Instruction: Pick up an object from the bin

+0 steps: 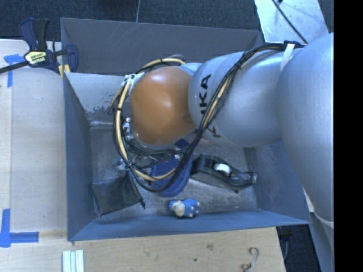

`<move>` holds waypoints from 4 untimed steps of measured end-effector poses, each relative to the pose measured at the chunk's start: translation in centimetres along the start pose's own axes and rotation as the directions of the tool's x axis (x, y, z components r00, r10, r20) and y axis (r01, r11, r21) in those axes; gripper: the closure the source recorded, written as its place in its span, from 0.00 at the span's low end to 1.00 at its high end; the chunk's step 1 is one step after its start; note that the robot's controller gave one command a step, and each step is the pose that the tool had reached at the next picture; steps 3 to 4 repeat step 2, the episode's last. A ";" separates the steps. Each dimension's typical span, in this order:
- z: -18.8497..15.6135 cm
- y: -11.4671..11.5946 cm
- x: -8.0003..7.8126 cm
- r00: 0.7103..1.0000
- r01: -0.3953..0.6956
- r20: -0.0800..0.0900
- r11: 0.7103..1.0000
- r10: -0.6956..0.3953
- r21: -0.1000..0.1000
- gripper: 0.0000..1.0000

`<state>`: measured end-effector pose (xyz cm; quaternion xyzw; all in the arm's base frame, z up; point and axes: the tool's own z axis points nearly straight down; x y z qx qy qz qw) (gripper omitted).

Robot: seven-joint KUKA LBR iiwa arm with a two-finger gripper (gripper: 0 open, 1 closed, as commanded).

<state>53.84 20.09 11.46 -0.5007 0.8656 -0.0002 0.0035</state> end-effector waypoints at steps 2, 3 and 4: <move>-6.7 -0.3 -0.3 1.000 -0.008 -0.001 1.000 0.008 -0.001 1.00; -6.7 -0.3 -0.3 1.000 -0.008 -0.001 1.000 0.008 -0.001 1.00; -6.7 -0.3 -0.3 1.000 -0.008 -0.001 1.000 0.008 -0.001 1.00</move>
Offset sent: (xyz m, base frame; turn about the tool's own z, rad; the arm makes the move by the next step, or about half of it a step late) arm 0.0000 0.0000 0.0531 0.0000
